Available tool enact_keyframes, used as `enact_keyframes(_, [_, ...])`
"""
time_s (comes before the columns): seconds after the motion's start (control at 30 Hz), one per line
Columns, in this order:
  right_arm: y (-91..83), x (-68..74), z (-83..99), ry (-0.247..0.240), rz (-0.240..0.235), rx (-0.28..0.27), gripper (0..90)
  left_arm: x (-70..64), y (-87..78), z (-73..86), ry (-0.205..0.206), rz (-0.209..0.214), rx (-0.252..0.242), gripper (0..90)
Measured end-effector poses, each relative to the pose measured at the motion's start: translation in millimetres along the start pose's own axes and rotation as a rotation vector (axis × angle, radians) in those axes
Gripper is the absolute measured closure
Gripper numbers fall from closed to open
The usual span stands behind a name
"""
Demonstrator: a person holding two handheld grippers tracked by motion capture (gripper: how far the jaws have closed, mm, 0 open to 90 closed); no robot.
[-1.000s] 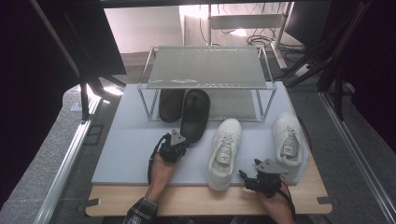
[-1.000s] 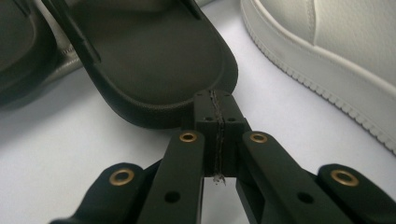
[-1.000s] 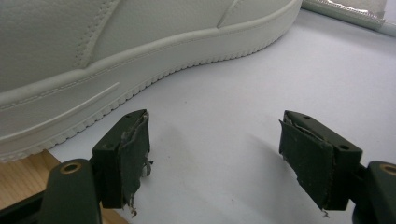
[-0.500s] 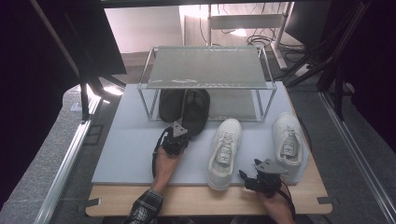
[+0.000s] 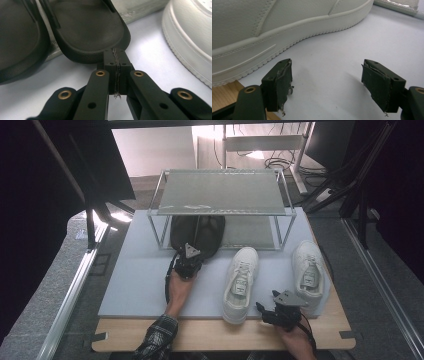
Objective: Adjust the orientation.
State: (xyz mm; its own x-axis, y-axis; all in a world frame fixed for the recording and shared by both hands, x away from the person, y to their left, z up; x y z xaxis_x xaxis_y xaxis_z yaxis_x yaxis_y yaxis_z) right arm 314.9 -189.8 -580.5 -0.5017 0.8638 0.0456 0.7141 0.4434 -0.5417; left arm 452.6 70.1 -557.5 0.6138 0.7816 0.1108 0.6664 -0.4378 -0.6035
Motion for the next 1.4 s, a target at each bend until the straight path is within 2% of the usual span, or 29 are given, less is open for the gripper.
enact_keyframes(0.43, [0.0,0.0,0.0,0.000,-0.001,0.000,24.9,11.8,14.2,-7.4,-0.011,-0.026,0.019,88.9])
enact_keyframes(0.5, [0.0,0.0,0.0,0.000,-0.001,0.000,24.9,12.7,16.7,-8.8,-0.025,-0.027,0.019,88.9])
enact_keyframes(0.63, [0.0,0.0,0.0,0.000,-0.001,0.000,24.9,15.2,20.4,-10.4,-0.028,-0.033,0.023,88.9])
enact_keyframes(0.8, [0.0,0.0,0.0,0.000,-0.001,0.000,24.9,18.3,23.4,-11.4,-0.034,-0.034,0.027,88.9])
enact_keyframes(0.9, [0.0,0.0,0.0,-0.001,-0.002,0.000,25.0,19.5,24.3,-11.9,-0.057,-0.019,0.022,88.9])
enact_keyframes(1.03, [0.0,0.1,0.0,-0.001,-0.003,0.000,25.0,19.7,22.6,-12.2,-0.045,-0.019,0.028,88.3])
enact_keyframes(1.1, [0.0,0.0,0.0,-0.001,-0.003,0.000,25.0,18.1,20.9,-13.1,-0.051,-0.010,0.016,87.9])
enact_keyframes(1.4, [0.0,0.0,0.0,-0.001,-0.002,0.000,25.0,14.7,-2.3,-16.0,-0.031,0.020,-0.010,82.7])
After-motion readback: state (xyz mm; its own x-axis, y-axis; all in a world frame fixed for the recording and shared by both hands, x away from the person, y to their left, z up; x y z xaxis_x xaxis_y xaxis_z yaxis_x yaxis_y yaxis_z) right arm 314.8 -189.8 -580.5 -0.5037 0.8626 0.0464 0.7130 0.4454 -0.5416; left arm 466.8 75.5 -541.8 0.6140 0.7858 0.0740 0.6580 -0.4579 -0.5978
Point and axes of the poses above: each handheld gripper's, and its own axes: y roughly forward along the jaws, z roughly out of its underside, x roughly to its left, the point moved 8 cm from there along y, roughly forward along the jaws, and after that the axes turned 7 degrees about y, right-handed, at the moved point
